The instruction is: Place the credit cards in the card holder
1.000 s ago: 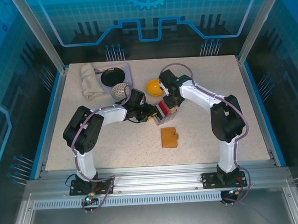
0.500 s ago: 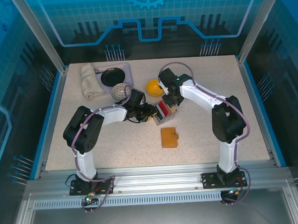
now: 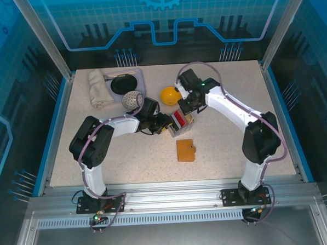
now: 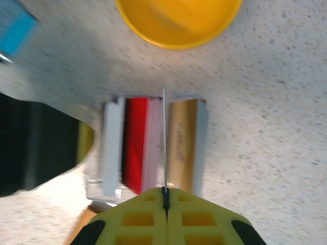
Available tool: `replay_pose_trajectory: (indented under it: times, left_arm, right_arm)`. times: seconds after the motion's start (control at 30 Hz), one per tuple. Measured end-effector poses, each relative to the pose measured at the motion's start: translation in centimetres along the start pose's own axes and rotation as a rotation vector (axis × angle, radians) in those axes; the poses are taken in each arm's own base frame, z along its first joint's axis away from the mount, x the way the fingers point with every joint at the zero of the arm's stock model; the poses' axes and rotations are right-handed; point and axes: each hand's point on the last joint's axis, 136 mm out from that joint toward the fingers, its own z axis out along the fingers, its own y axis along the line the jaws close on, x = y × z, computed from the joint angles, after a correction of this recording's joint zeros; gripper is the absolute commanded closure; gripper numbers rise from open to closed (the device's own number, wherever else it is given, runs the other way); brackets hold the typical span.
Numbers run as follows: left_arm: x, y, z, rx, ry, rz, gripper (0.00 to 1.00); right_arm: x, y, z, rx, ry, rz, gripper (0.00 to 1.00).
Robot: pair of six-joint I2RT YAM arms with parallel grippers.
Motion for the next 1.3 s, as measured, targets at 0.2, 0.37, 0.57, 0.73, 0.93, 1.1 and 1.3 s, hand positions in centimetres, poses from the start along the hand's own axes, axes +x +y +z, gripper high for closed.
replay_pose_trajectory:
  times: [0.2,0.37,0.57,0.73,0.93,1.1,1.3]
  left_arm:
    - [0.0,-2.0,-4.5,0.056,-0.088,0.037,0.24]
    - [0.0,-7.9,-9.3,0.267,-0.145,0.106,0.15]
    - [1.6,-13.1,-10.0,0.477,-0.060,0.158,0.18]
    - [2.9,-15.5,-9.0,0.542,0.013,0.182,0.34]
    - [3.1,-17.0,-9.2,0.602,0.047,0.174,0.60]
    - [3.2,-17.7,-9.6,0.634,0.050,0.185,0.85]
    - [3.5,-18.5,-10.2,0.660,0.057,0.244,1.00]
  right_arm:
    - [0.7,-2.1,-5.2,-0.200,-0.186,0.287,0.98]
    - [2.0,-3.9,-7.5,-0.376,-0.321,0.553,0.97]
    - [1.6,-2.0,-7.5,-0.574,-0.340,0.681,0.96]
    - [1.0,-1.2,-8.3,-0.659,-0.356,0.718,0.96]
    - [0.3,-0.8,-9.1,-0.721,-0.371,0.725,0.94]
    - [0.5,-0.8,-8.9,-0.732,-0.362,0.738,0.86]
    - [1.2,-1.4,-8.7,-0.753,-0.334,0.741,0.69]
